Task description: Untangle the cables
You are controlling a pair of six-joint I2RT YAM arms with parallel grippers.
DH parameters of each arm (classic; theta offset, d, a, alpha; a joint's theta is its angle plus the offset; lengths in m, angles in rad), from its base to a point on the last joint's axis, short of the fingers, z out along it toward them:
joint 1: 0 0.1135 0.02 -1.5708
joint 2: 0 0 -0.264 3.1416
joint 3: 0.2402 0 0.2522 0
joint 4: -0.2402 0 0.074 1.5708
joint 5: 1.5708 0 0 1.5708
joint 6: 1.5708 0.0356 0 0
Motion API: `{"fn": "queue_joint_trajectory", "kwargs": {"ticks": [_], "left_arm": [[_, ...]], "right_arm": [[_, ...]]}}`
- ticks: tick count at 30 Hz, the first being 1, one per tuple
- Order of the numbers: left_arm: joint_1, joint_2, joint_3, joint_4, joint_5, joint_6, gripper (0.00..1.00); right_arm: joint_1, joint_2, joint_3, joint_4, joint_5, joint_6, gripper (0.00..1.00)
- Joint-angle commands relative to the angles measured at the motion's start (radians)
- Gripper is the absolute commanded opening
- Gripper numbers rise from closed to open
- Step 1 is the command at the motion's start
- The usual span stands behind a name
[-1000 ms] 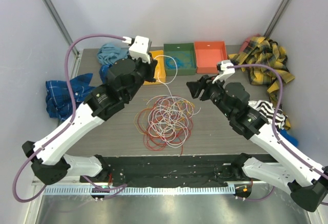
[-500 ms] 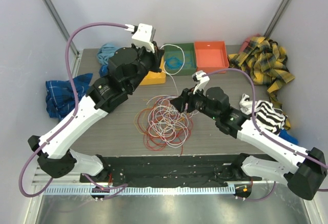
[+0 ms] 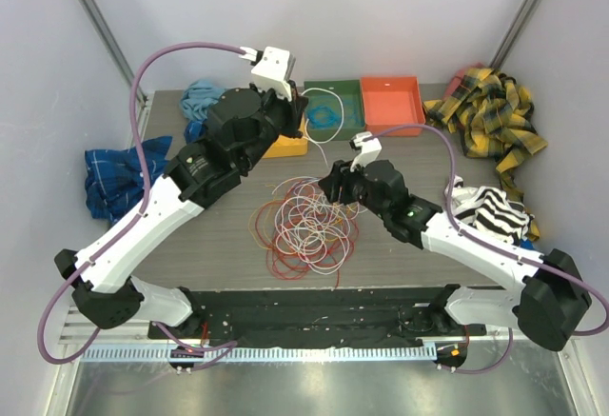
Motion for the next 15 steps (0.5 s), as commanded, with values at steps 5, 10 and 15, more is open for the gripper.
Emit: {"fn": "queue_joint_trajectory", "kwargs": {"ticks": [5, 10, 15], "left_arm": [[0.002, -0.033, 0.009, 0.010, 0.030, -0.011, 0.00], [0.004, -0.050, -0.003, 0.013, 0.041, -0.030, 0.00], [0.004, -0.065, -0.064, 0.013, 0.009, -0.045, 0.00]], "right_arm": [[0.003, -0.035, 0.033, 0.051, 0.049, -0.008, 0.57], [0.004, 0.051, 0.053, 0.089, 0.024, 0.007, 0.37], [0.003, 0.025, 0.108, 0.042, 0.102, 0.026, 0.01]]}}
